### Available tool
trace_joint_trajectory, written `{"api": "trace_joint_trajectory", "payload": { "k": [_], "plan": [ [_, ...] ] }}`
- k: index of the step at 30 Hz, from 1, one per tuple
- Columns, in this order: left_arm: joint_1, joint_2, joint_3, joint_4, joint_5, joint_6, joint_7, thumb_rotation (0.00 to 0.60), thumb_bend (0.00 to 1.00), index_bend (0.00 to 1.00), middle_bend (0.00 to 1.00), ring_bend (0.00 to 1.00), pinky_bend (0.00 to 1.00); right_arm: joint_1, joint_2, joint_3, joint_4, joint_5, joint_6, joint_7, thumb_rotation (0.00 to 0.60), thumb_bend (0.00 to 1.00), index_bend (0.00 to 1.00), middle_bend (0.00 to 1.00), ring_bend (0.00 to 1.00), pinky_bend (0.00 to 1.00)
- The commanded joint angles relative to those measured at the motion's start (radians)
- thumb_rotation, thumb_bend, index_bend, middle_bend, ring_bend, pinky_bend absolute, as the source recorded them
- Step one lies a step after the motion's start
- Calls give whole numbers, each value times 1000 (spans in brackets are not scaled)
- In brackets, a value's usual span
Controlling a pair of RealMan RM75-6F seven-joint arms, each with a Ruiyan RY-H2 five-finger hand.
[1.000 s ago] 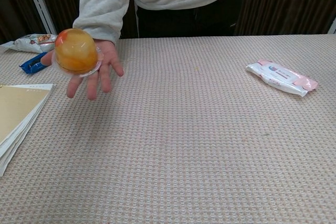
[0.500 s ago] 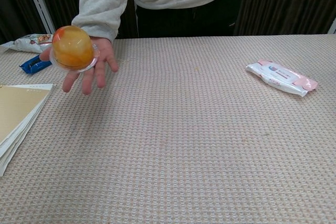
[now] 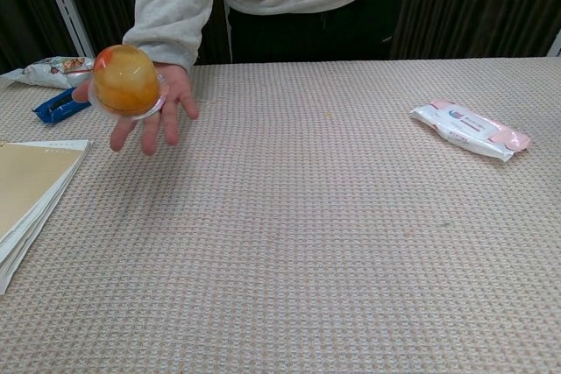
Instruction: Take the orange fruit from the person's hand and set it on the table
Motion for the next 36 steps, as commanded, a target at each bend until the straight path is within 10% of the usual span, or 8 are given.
{"api": "trace_joint_trajectory", "payload": {
  "k": [1, 11, 23, 36],
  "plan": [
    [-99, 16, -77, -93, -138, -93, 134, 600, 215, 120, 0, 0, 86, 1, 0, 0, 0, 0, -2, 1, 600, 117, 0, 0, 0, 0],
    [-340, -95, -178, -135, -549, -167, 432, 600, 229, 151, 0, 2, 121, 2, 5, -3, 1, 0, -7, 12, 600, 116, 0, 0, 0, 0],
    [-523, -228, -187, -98, -783, -92, 620, 600, 247, 213, 14, 57, 162, 2, 10, -4, 0, 2, -12, 22, 600, 116, 0, 0, 0, 0],
    [-555, -321, -124, -30, -678, 51, 591, 600, 528, 791, 564, 521, 582, 0, 10, -4, 0, 2, -8, 20, 600, 117, 0, 0, 0, 0]
  ]
}}
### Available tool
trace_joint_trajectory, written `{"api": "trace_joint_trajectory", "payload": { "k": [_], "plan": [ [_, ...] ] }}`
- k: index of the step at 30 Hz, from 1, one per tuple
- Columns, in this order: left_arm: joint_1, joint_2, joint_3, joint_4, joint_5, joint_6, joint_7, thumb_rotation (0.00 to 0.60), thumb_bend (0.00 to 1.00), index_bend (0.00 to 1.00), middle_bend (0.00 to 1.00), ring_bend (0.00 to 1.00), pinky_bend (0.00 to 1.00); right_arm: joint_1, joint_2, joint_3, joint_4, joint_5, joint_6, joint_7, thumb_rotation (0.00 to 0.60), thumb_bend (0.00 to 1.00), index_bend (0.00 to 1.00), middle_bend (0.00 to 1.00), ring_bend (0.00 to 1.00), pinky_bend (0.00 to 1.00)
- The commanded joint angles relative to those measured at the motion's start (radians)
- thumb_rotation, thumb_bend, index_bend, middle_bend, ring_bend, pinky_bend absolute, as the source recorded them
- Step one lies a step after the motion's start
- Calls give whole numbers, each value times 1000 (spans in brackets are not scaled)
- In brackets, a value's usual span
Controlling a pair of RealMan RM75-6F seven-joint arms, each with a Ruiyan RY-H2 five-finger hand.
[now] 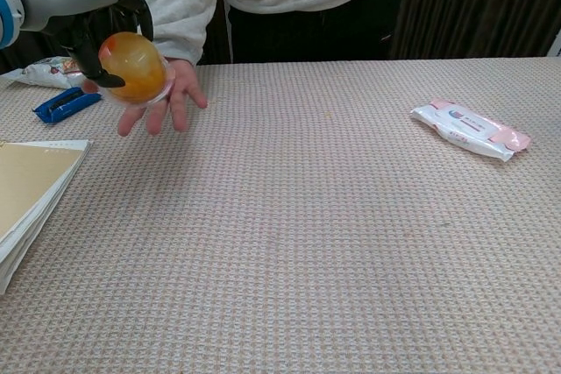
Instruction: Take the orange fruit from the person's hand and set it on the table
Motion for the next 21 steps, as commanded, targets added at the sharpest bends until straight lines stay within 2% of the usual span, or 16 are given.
{"api": "trace_joint_trajectory", "payload": {
  "k": [1, 7, 13, 17, 21],
  "plan": [
    [2, -29, 20, 36, 68, 25, -40, 600, 543, 796, 574, 532, 592, 0, -1, 0, 0, 0, 1, -1, 600, 117, 0, 0, 0, 0],
    [12, -20, 40, 41, 199, 46, -101, 600, 565, 797, 587, 541, 602, -1, 0, 0, 0, 0, 1, 0, 600, 117, 0, 0, 0, 0],
    [51, 48, 55, -47, 282, 69, -162, 600, 566, 797, 590, 542, 602, -2, 1, 0, 0, 2, 2, 3, 600, 117, 0, 0, 0, 0],
    [107, 112, 107, -118, 366, 98, -202, 600, 567, 800, 591, 542, 602, -3, 1, 1, 0, 4, 3, 1, 600, 117, 0, 0, 0, 0],
    [192, 194, 211, -165, 486, 122, -258, 600, 568, 801, 591, 542, 601, -4, 0, 1, -4, 3, 5, -7, 600, 116, 0, 0, 0, 0]
  ]
}}
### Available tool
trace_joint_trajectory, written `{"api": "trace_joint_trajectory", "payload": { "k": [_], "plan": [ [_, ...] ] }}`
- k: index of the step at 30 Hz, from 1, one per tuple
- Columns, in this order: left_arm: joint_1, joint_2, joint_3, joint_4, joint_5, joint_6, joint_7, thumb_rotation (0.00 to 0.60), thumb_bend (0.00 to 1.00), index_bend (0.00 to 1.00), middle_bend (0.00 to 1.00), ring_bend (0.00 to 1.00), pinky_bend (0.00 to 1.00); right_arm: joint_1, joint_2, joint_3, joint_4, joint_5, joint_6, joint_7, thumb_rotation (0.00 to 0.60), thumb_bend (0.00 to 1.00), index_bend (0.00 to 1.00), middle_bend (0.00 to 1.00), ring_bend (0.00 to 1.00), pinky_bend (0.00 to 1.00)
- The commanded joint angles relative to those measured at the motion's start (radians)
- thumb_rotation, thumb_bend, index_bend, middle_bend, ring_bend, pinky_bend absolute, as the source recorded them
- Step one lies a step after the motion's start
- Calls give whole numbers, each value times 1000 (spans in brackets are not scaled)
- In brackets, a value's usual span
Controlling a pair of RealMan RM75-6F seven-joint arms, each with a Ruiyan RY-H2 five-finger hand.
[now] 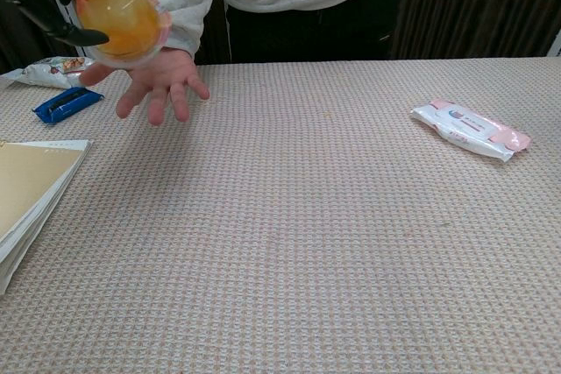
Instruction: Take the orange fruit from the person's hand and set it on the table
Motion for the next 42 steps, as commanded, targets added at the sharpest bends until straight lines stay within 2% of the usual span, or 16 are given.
{"api": "trace_joint_trajectory", "payload": {
  "k": [1, 6, 8, 13, 18, 22, 23, 25, 28, 33, 38, 42],
  "plan": [
    [91, 85, 106, -41, 114, 27, -71, 600, 568, 802, 591, 542, 601, -1, -2, -1, -1, -4, 4, -7, 600, 116, 0, 0, 0, 0],
    [168, 118, 192, 19, 181, 9, -178, 600, 567, 801, 590, 542, 595, 1, -3, 1, -4, 2, -1, -8, 600, 117, 0, 0, 0, 0],
    [182, 114, 211, 57, 185, -13, -206, 600, 569, 801, 590, 541, 595, 1, -4, 2, -4, 4, -3, -8, 600, 117, 0, 0, 0, 0],
    [196, 66, 229, 156, 170, -81, -242, 600, 568, 797, 577, 532, 588, 0, -4, 2, -6, 3, 0, -10, 600, 117, 0, 0, 0, 0],
    [193, -25, 214, 248, 118, -144, -231, 600, 568, 769, 523, 491, 555, 0, -4, 3, -6, 5, 0, -10, 600, 116, 0, 0, 0, 0],
    [186, -80, 208, 299, 97, -181, -206, 600, 566, 672, 425, 424, 508, -1, -3, 4, -6, 7, 0, -6, 600, 116, 0, 0, 0, 0],
    [185, -94, 208, 311, 95, -189, -200, 600, 556, 620, 363, 385, 465, -1, -3, 4, -6, 7, 0, -5, 600, 116, 0, 0, 0, 0],
    [182, -121, 205, 335, 88, -201, -184, 600, 495, 479, 193, 244, 338, -1, -3, 4, -5, 6, 1, -4, 600, 117, 0, 0, 0, 0],
    [179, -134, 200, 341, 75, -217, -168, 600, 392, 298, 19, 33, 159, -1, -2, 4, -5, 6, 1, -2, 600, 117, 0, 0, 0, 0],
    [179, -123, 192, 316, 49, -230, -153, 600, 270, 139, 0, 0, 50, -1, -2, 4, -2, 4, 2, 0, 600, 117, 0, 0, 0, 0],
    [194, -96, 187, 282, 52, -205, -155, 600, 213, 93, 0, 0, 10, -1, -3, 4, -2, 3, 3, -2, 600, 116, 0, 0, 0, 0],
    [222, -57, 196, 251, 115, -146, -164, 600, 193, 70, 0, 0, 0, -1, -3, 4, -2, 3, 3, -2, 600, 117, 0, 0, 0, 0]
  ]
}}
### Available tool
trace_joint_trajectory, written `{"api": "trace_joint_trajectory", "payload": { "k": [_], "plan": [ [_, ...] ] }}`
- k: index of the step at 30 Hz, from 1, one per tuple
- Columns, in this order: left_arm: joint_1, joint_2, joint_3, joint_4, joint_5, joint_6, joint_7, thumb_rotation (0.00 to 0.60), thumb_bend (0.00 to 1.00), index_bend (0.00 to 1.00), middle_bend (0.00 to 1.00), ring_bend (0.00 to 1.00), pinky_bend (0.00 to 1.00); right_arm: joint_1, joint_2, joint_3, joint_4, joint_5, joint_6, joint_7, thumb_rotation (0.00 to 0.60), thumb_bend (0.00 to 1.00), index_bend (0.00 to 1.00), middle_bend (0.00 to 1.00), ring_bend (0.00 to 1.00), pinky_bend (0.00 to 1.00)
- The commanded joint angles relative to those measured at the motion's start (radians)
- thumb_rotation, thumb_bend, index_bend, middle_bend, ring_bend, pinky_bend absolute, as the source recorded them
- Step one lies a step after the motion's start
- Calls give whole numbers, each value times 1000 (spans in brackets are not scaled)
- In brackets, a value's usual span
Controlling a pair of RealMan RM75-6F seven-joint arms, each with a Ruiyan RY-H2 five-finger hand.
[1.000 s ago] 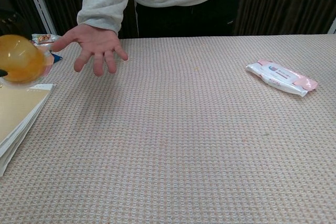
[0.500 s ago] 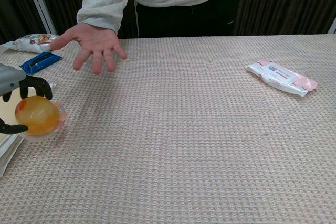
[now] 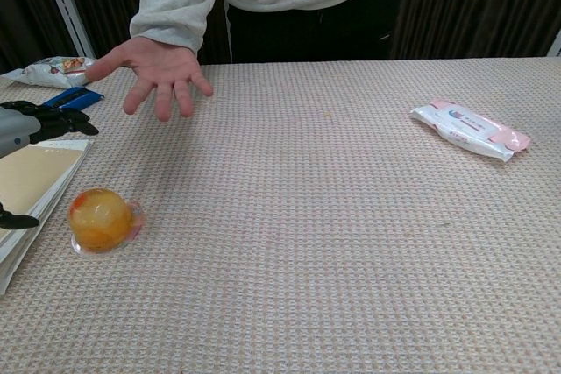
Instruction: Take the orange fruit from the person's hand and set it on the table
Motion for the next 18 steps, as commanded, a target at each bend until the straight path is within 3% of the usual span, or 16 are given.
{"api": "trace_joint_trajectory", "payload": {
  "k": [1, 6, 10, 13, 18],
  "plan": [
    [34, 41, 8, -34, 64, 63, -23, 600, 193, 70, 0, 0, 0, 0, 0, 0, 0, 0, 0, 0, 600, 116, 0, 0, 0, 0],
    [110, 76, 21, -45, 190, 198, -128, 600, 184, 50, 0, 0, 0, 0, -1, 0, 1, -2, 1, -3, 600, 117, 0, 0, 0, 0],
    [198, 68, 41, 67, 310, 354, -190, 600, 169, 12, 0, 0, 0, 2, -4, 0, -1, -3, 1, -10, 600, 116, 0, 0, 0, 0],
    [245, 58, 48, 120, 325, 402, -231, 600, 154, 0, 0, 0, 0, 2, -7, 0, -2, -5, 1, -16, 600, 116, 0, 0, 0, 0],
    [295, 85, 52, 111, 296, 404, -301, 600, 153, 0, 0, 0, 0, 2, -10, 1, 3, -11, 7, -19, 600, 117, 0, 0, 0, 0]
  ]
}}
